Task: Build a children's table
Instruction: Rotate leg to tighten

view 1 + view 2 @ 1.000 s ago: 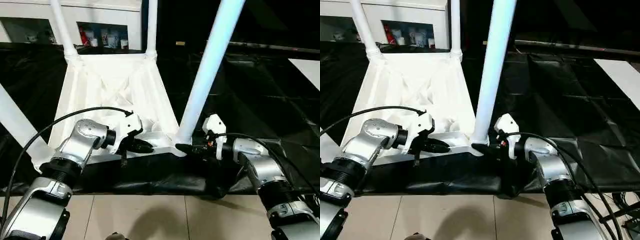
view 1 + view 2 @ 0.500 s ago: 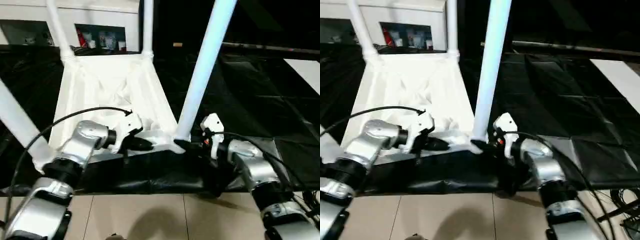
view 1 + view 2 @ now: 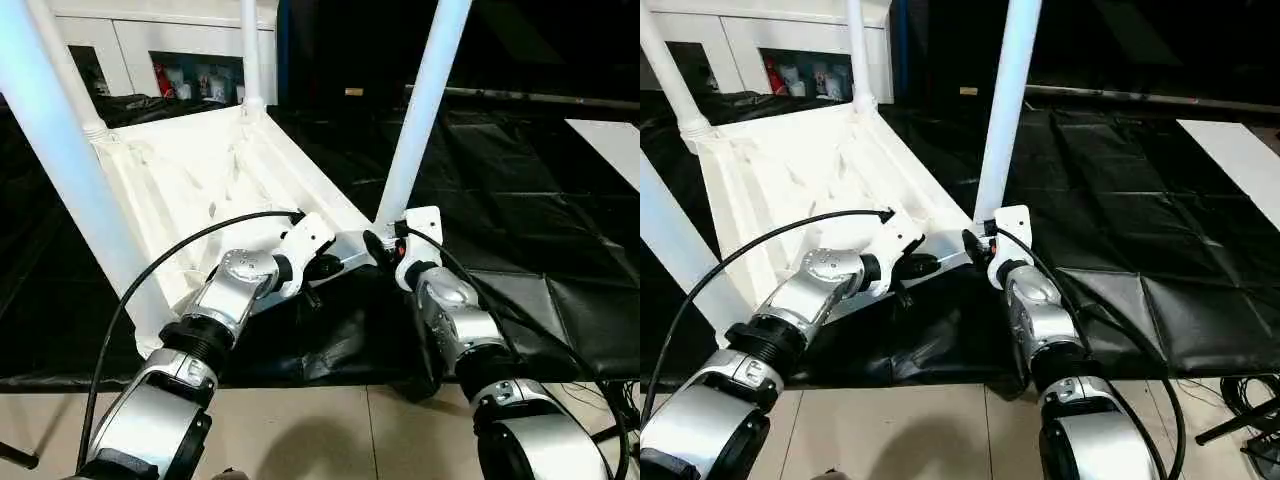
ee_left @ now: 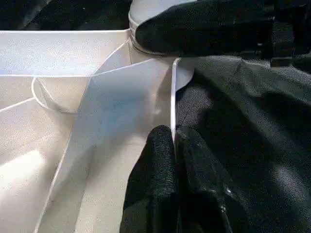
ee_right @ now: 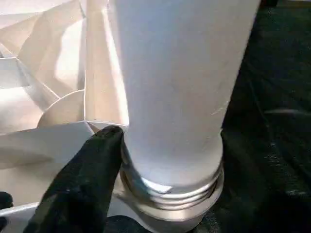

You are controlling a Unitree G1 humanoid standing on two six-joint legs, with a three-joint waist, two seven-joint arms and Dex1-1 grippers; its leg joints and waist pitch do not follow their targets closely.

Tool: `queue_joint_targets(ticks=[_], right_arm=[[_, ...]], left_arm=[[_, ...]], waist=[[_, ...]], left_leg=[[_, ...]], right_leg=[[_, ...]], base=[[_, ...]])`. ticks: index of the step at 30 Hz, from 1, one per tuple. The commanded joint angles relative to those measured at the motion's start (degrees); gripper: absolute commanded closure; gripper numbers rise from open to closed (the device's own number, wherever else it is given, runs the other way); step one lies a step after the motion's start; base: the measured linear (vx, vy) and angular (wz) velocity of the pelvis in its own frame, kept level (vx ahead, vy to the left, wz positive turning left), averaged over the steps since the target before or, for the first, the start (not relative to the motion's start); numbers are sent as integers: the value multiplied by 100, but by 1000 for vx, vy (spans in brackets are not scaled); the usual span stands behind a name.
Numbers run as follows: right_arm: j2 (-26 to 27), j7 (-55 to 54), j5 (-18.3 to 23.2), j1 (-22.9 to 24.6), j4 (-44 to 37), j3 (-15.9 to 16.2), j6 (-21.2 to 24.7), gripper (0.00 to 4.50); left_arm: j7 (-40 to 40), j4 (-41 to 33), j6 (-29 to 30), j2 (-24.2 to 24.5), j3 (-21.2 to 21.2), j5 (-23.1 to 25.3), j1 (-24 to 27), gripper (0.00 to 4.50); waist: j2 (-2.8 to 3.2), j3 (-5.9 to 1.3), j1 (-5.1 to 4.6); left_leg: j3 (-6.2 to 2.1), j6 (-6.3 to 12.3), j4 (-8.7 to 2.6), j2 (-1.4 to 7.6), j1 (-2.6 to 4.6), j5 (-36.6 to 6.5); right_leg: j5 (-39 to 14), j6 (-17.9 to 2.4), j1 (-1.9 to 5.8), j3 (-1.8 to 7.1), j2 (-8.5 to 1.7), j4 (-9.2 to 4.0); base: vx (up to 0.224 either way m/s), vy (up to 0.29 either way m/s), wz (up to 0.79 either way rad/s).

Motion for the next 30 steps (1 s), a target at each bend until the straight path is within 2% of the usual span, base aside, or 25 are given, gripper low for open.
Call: queue_joint_targets(ticks=[1, 2, 5, 6, 9, 11, 13, 16, 17, 19, 20, 25, 30], right_arm=[[144, 226, -31, 1, 189, 165, 70, 94], [40, 403, -18, -29, 160, 187, -47, 79], [-207, 880, 7, 62, -123, 257, -96, 79], [-453, 1338, 36, 179, -414, 302, -80, 79], [-742, 1868, 68, 338, -743, 393, -32, 79], [-1141, 2654, 111, 590, -1197, 611, 58, 79], [-1327, 3061, 154, 702, -1393, 702, 100, 79], [-1538, 3558, 215, 825, -1584, 806, 14, 79], [-1655, 3986, 318, 885, -1704, 867, 53, 79], [-1696, 4257, 395, 888, -1750, 900, 128, 79], [-1706, 4344, 405, 886, -1770, 913, 138, 79], [-1688, 4355, 433, 897, -1873, 907, 210, 79], [-1666, 4470, 310, 839, -1760, 1025, 181, 79]], left_arm=[[4, 187, 11, -75, -198, 103, -4, 450], [-55, 214, -70, 9, -236, 138, 1, 450], [-249, 183, -177, 142, -246, 128, 32, 450], [-429, 141, -247, 260, -238, 129, 56, 450], [-649, 80, -383, 396, -236, 123, 91, 450], [-1181, -90, -605, 600, -233, -23, 183, 450], [-1523, -212, -671, 700, -225, -152, 251, 450], [-1982, -418, -680, 877, -271, -274, 358, 450], [-2379, -590, -678, 1029, -326, -369, 443, 450], [-2555, -698, -612, 1107, -335, -419, 482, 450], [-2622, -752, -598, 1139, -322, -447, 501, 450], [-2959, -978, -507, 1243, -337, -604, 597, 450], [-2975, -1020, -494, 1287, -334, -568, 622, 450]], waist=[[38, -293, -21], [88, -283, -26], [65, -282, -19], [69, -291, -5], [57, -321, -1], [50, -333, 5], [38, -334, 8], [41, -328, 9], [13, -316, 17], [38, -305, 23], [29, -305, 27], [27, -317, 79], [11, -327, 123]], left_leg=[[-68, -2, -440, 167, 34, -1202], [-78, -27, -453, 169, 39, -1347], [-81, -8, -450, 165, 27, -1372], [-83, 24, -439, 163, 16, -1257], [-67, 180, -402, 159, -15, -845], [-67, 318, -374, 147, -31, -595], [-58, 440, -359, 151, -36, -551], [-52, 463, -366, 180, -11, -665], [-50, 447, -379, 189, -1, -773], [-44, 406, -386, 205, 1, -826], [-37, 375, -387, 215, 18, -853], [-32, 330, -382, 215, 22, -707], [-20, 401, -357, 196, 9, -508]], right_leg=[[-838, -1077, 176, 277, -468, -508], [-1010, -1064, 167, 278, -471, -526], [-1058, -1035, 192, 277, -468, -542], [-912, -1040, 212, 278, -468, -524], [-161, -1150, 249, 271, -446, -448], [336, -1290, 277, 258, -441, -401], [535, -1349, 286, 258, -441, -382], [342, -1447, 253, 254, -454, -390], [121, -1448, 247, 245, -454, -413], [-41, -1462, 233, 250, -454, -413], [-76, -1479, 214, 253, -454, -417], [73, -1475, 218, 255, -463, -379], [350, -1470, 228, 252, -457, -346]], base=[[0, 0, 0], [0, 0, 0], [0, 0, 0], [0, 0, 0], [0, 0, 0], [0, 0, 0], [0, 0, 0], [0, 0, 0], [0, 0, 0], [0, 0, 0], [0, 0, 0], [0, 0, 0], [0, 0, 0]])
